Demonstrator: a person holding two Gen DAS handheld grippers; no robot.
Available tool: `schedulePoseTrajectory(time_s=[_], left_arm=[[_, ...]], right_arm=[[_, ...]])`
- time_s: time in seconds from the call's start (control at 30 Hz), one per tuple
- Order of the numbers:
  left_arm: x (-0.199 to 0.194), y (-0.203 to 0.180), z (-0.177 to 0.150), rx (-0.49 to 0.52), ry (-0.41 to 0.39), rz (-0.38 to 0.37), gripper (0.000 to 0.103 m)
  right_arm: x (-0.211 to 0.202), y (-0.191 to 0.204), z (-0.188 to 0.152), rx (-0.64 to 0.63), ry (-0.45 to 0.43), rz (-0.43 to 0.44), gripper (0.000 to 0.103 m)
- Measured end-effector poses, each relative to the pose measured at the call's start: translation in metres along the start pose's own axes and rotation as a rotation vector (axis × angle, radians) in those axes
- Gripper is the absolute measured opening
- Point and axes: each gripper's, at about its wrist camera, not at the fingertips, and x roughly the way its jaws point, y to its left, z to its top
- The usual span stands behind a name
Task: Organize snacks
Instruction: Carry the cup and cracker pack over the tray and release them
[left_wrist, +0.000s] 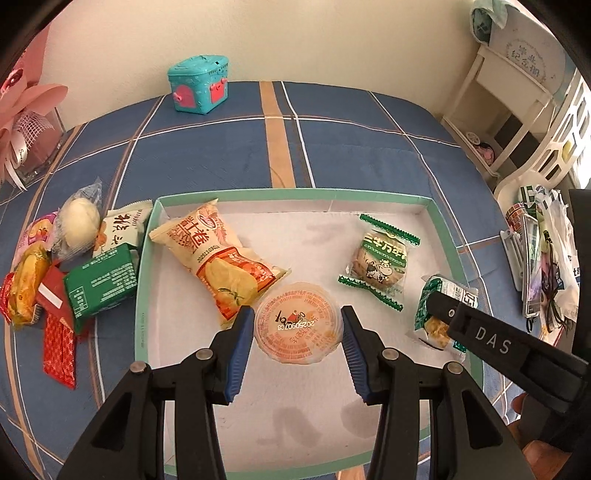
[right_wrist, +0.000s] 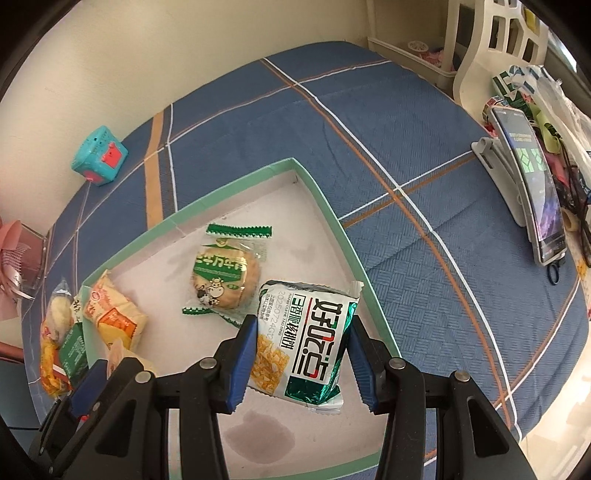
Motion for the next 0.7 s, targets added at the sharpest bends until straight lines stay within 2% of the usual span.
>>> schedulePoseTrajectory(time_s=[0.37, 0.7], left_arm=[[0.009, -0.001, 0.001, 0.001, 0.029, 0.008, 0.049], [-0.019, 0.002, 0.011, -0.026, 0.0, -0.017, 0.05]], right_arm=[[0.011, 0.002, 0.003, 0.009, 0.026, -0.018, 0.051], [-0.022, 0.019, 0.006, -0.049, -0.057, -0.018, 0.056]])
